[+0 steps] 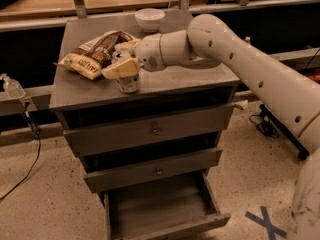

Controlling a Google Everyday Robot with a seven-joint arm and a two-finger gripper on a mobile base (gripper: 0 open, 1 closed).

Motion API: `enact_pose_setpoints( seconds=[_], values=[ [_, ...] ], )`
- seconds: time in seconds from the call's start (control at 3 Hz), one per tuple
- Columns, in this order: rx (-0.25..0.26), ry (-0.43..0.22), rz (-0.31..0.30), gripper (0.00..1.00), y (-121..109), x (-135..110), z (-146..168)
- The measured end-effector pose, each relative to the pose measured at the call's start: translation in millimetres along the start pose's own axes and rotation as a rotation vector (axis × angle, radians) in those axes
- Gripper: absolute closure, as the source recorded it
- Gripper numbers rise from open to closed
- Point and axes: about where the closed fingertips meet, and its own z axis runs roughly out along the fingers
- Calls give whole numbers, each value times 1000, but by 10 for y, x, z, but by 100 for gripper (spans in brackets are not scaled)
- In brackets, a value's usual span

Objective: Pick 7up can from bottom drawer and place on counter

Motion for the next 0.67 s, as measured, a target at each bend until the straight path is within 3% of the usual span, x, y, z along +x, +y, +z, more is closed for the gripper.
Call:
enact_pose_setpoints(
  seconds=[0.33,0.67],
  values=[
    [-54,-97,-129,80,180,-228,-279],
    [-115,-88,-224,99,490,-460,-486]
  ],
)
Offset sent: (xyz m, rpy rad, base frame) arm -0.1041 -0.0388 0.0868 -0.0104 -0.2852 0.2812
